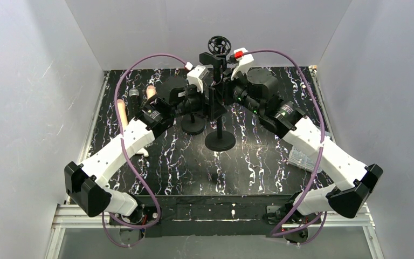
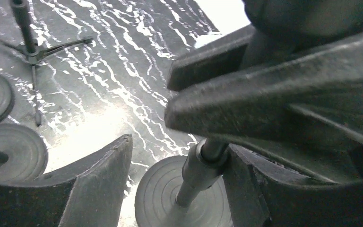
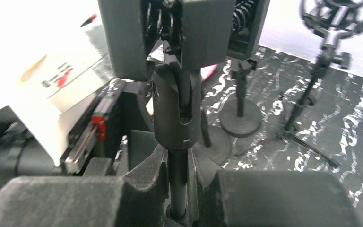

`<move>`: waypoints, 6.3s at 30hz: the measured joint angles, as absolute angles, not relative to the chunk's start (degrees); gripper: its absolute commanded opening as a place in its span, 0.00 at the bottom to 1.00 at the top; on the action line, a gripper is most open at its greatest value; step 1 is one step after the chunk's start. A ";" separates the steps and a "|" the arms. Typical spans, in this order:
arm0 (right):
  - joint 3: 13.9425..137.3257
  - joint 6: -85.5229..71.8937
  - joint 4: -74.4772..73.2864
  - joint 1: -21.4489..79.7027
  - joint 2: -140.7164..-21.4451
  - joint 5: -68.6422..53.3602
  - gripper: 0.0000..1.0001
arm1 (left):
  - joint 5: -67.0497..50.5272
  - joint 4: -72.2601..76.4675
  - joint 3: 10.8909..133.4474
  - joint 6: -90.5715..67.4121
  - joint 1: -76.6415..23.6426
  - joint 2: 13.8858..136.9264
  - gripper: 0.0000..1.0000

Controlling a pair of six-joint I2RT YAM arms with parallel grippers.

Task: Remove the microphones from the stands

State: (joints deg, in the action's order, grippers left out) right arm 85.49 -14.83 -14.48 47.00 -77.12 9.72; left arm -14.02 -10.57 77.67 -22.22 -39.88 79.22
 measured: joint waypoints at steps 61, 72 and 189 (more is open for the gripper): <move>76.64 -30.52 7.20 23.31 -73.21 -36.25 0.95 | -54.54 14.50 78.04 -38.94 -29.71 84.75 0.00; 59.02 -46.28 30.48 18.33 -67.68 -55.53 0.90 | -53.36 13.61 78.06 -38.81 -28.60 83.59 0.00; 75.70 -8.27 -12.01 38.81 -72.18 -24.73 0.01 | -26.46 -7.73 90.80 -22.46 -32.64 78.46 0.81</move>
